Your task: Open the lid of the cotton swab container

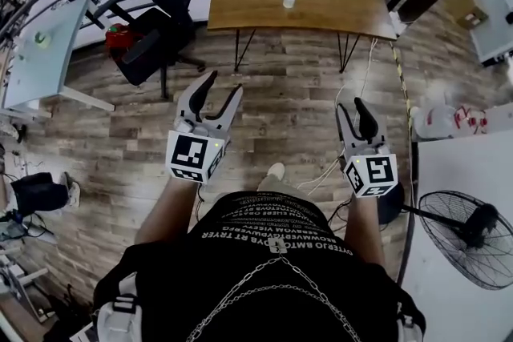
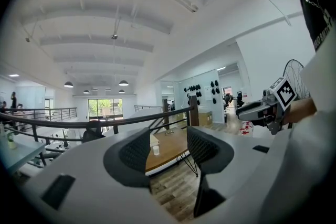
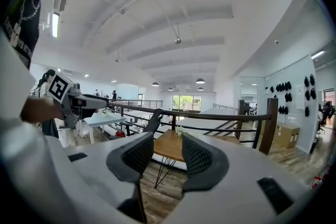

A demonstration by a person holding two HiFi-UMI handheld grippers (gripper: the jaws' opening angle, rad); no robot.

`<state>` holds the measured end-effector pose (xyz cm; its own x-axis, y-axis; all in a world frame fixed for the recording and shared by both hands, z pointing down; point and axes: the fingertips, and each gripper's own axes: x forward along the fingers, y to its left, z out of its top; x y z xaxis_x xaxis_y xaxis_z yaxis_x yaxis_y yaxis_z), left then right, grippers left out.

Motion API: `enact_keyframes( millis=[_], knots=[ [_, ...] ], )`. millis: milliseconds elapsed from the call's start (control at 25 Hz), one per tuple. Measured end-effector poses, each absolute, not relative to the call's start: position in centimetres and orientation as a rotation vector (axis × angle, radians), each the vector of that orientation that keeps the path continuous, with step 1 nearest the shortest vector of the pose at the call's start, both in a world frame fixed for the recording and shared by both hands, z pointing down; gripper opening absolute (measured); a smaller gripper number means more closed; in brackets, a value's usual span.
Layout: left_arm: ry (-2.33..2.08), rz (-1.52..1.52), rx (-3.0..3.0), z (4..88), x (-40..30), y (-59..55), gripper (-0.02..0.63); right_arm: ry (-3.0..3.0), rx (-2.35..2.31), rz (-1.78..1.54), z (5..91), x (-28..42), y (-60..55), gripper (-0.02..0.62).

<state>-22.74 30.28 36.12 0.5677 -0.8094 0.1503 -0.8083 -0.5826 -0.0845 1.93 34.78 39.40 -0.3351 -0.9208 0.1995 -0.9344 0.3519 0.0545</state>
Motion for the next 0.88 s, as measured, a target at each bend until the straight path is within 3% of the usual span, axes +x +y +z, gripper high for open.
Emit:
enact_keyframes(
  millis=[440, 880],
  knots=[
    [1.505, -0.248, -2.693, 34.0, -19.1, 26.7, 0.221, -2.505, 1.636, 0.046, 37.6, 6.0, 30.4, 0.161],
    [1.625, -0.28, -2.609, 33.9, -20.3, 26.6, 0.221, -2.556, 1.588, 0.063, 38.4, 7.2, 29.0, 0.161]
  ],
)
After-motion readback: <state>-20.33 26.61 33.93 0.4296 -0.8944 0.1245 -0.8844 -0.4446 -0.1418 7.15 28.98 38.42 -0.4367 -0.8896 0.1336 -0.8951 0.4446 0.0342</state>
